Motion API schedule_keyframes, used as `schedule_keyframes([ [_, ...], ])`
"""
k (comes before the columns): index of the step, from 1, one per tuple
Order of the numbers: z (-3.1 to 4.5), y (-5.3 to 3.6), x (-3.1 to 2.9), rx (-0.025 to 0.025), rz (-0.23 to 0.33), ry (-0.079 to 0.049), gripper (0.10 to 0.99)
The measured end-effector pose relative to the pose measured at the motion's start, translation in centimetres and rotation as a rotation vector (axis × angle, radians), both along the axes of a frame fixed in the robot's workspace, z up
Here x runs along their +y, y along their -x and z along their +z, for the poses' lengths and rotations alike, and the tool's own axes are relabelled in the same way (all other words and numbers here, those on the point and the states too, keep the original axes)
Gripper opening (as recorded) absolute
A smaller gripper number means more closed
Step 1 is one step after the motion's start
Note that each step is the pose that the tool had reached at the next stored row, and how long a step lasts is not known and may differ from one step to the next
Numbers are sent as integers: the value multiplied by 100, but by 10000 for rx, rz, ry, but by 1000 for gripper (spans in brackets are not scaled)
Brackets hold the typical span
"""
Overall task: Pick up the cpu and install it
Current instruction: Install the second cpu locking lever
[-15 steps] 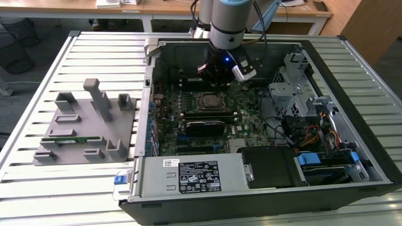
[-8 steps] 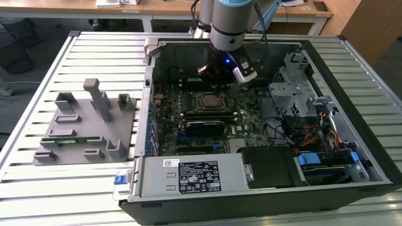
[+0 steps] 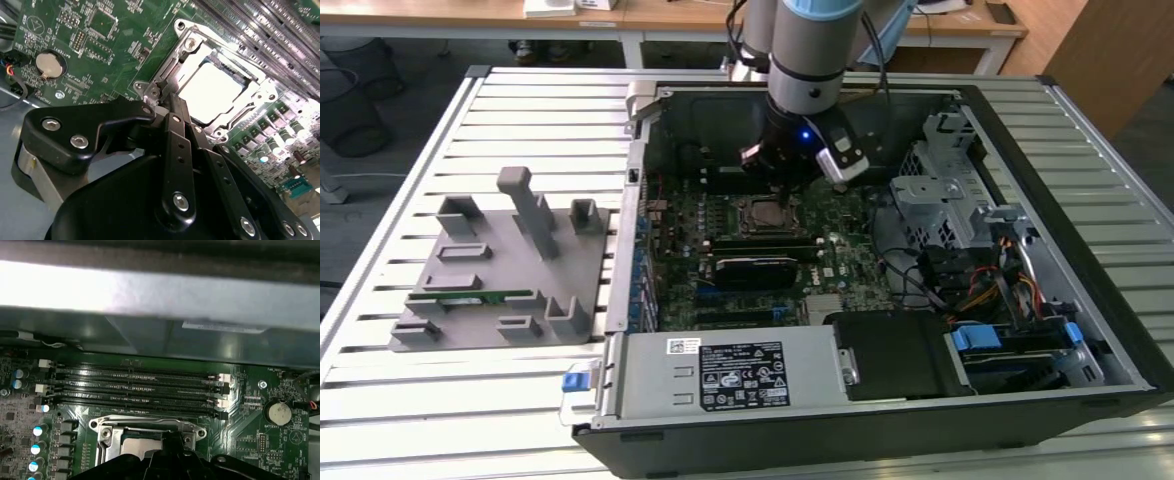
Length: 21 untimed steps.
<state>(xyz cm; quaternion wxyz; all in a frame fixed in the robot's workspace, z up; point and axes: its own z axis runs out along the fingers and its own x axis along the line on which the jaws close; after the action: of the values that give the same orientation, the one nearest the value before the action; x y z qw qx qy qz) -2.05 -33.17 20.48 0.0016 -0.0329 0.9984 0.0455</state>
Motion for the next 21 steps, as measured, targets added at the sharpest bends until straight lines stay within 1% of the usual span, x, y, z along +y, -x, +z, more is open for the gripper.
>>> schedule_keyframes([
  [3,15,0,-6,1,-1,2,106],
  [5,74,0,-6,0,0,1,106],
  [8,200,0,-6,1,0,1,106],
  [11,302,0,-8,0,1,1,106],
  [12,320,0,-10,0,1,1,106],
  [14,324,-1,-28,2,1,1,106],
  [16,324,0,-81,5,0,-1,106],
  [21,324,-1,-247,6,0,1,106],
])
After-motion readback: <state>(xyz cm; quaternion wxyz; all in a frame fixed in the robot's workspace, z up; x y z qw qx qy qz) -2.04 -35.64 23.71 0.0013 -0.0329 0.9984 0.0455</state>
